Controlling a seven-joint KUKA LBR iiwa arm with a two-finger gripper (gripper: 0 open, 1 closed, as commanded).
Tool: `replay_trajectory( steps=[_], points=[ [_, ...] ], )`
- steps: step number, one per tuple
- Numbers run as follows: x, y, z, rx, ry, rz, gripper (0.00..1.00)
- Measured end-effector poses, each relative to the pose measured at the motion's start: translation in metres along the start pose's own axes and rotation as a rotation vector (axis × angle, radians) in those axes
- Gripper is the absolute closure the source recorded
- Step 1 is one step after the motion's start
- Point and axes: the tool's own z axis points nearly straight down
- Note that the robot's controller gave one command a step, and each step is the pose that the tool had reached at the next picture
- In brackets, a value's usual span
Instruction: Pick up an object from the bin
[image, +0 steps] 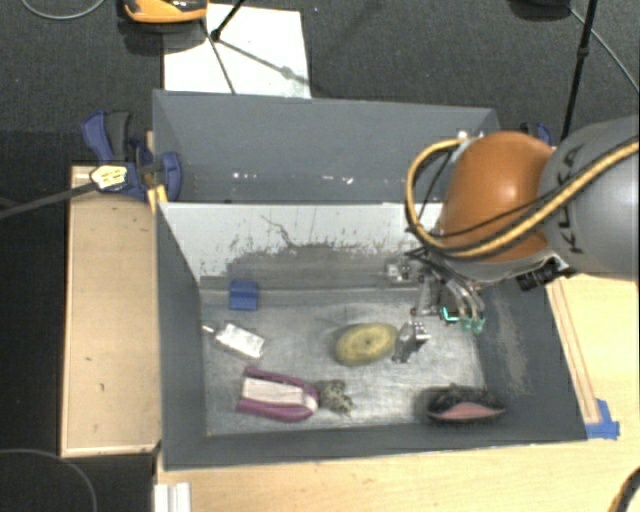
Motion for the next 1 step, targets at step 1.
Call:
replay_trajectory(
  steps=[1],
  points=[
    [-0.0102,0.0375,0.0988,0.000,-0.006,-0.185,0.00]
  ],
)
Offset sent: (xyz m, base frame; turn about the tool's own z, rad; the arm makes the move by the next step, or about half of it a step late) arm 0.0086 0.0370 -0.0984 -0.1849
